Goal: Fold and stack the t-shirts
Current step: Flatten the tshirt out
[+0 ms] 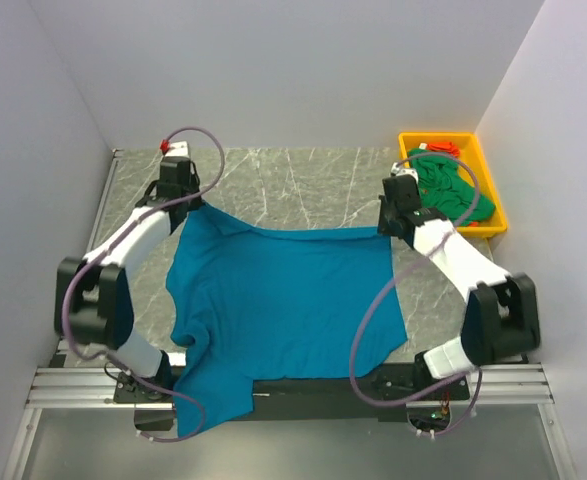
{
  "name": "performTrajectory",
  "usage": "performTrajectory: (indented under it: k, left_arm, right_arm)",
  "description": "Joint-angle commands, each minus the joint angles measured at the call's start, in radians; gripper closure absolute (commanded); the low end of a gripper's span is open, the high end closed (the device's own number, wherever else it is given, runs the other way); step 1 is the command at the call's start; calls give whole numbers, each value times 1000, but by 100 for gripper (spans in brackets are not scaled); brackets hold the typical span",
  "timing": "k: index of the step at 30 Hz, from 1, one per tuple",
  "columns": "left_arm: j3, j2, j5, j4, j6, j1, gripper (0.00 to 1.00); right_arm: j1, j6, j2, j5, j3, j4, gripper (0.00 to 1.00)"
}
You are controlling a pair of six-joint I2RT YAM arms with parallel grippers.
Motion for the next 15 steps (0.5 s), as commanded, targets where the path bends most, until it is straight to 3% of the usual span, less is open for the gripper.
performTrajectory:
  k: [1,4,15]
  left_arm:
    - [137,89,22,110,33,13,97]
    - [235,219,59,90,41,23,97]
    - [479,428,71,53,78,41,96]
  right_arm:
    - [-50,-29,122,40,105,141,100]
    - [-82,-43,234,23,208,138,100]
    - [-196,-38,468,-159,432,118,100]
